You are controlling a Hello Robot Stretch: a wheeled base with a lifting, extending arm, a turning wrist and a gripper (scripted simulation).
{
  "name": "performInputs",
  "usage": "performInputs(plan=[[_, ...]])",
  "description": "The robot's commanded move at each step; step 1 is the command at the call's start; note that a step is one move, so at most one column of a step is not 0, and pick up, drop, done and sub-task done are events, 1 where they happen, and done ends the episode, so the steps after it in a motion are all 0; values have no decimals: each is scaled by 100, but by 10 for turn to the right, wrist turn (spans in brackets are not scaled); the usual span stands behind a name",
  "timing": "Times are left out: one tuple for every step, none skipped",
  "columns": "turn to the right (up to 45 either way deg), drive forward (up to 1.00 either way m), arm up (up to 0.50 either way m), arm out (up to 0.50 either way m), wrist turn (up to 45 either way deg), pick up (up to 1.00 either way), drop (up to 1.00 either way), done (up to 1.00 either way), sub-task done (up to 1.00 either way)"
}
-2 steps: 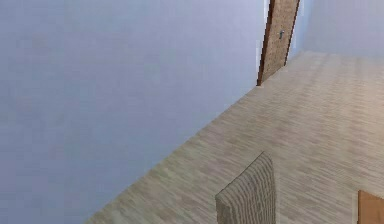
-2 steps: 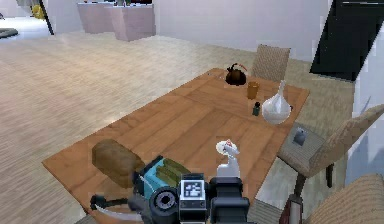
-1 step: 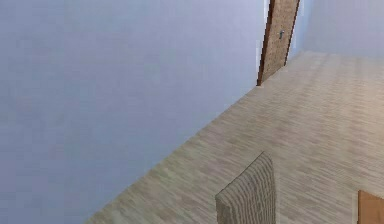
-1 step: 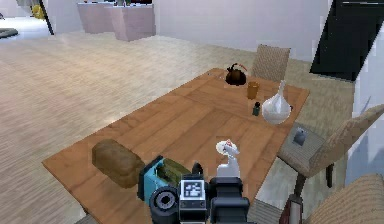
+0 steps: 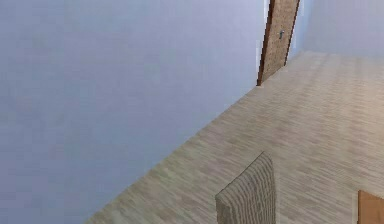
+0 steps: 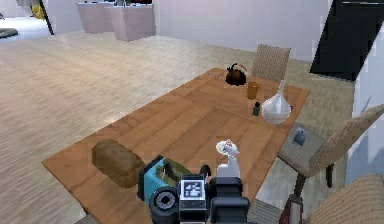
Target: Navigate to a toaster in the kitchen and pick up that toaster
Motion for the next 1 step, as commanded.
performInputs(plan=[[0, 0, -30, 0, 0, 0, 0, 0, 0]])
